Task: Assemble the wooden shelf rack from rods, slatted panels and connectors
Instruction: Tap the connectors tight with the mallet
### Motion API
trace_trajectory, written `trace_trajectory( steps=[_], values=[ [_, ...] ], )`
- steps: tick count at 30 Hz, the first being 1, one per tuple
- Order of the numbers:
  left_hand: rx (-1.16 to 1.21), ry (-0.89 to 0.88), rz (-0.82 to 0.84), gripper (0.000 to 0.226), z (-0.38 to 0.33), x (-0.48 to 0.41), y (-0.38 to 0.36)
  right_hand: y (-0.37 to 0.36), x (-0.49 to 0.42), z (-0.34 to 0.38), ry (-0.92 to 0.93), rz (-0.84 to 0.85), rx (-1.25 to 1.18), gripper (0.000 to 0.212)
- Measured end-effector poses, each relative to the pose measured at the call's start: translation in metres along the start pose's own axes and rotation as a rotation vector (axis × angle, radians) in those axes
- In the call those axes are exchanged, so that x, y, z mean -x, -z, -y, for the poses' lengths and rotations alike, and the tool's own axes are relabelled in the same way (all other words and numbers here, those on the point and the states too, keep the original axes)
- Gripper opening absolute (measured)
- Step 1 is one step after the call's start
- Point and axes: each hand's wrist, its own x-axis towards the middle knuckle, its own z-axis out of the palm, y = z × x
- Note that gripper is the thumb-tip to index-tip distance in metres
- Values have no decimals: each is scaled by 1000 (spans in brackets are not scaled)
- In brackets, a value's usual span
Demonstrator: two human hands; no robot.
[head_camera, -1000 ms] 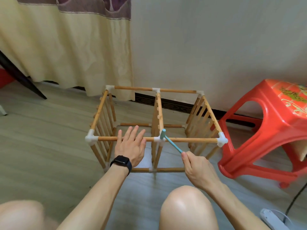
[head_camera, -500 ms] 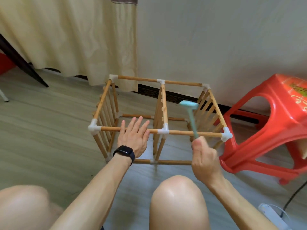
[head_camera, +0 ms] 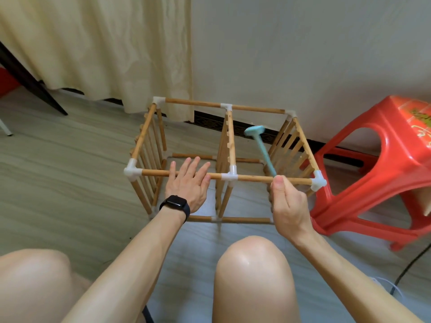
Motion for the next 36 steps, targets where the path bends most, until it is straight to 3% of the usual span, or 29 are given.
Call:
trace_trajectory(
  steps=[1, 3, 4, 9, 13, 19, 27, 30, 34, 36],
  values=[
    [-3, -3, 4, 54, 0, 0, 0, -2, 0, 0, -23, 70, 10, 49],
    [-5, 1, 1, 54, 0, 1, -1, -7, 4, -2, -182, 348, 302, 51],
    [-5, 3, 8, 54, -1, 1, -1, -5, 3, -5, -209, 382, 400, 52],
    [24, 10, 12, 51, -2, 0, 1, 7, -32, -2, -132, 55, 231, 58],
    [64, 13, 42, 49, -2, 2, 7, -7, -56, -26, -142, -37, 301, 51],
    [-43, 12, 46, 44, -5, 12, 25, -21, -57, -33, -220, 9, 331, 51],
    [-9, 204, 453, 50, 16, 12, 45, -15, -26, -38, -328, 166, 341, 57],
    [-40, 176, 333, 51, 13, 3, 41, -9, -25, -41, -385, 261, 260, 58],
    [287, 88, 79, 64, -21, -18, 40, -11, -40, -48, -394, 331, 158, 33],
    [360, 24, 32, 68, -44, -28, 35, -13, -53, -46, -338, 271, 134, 39]
  ],
)
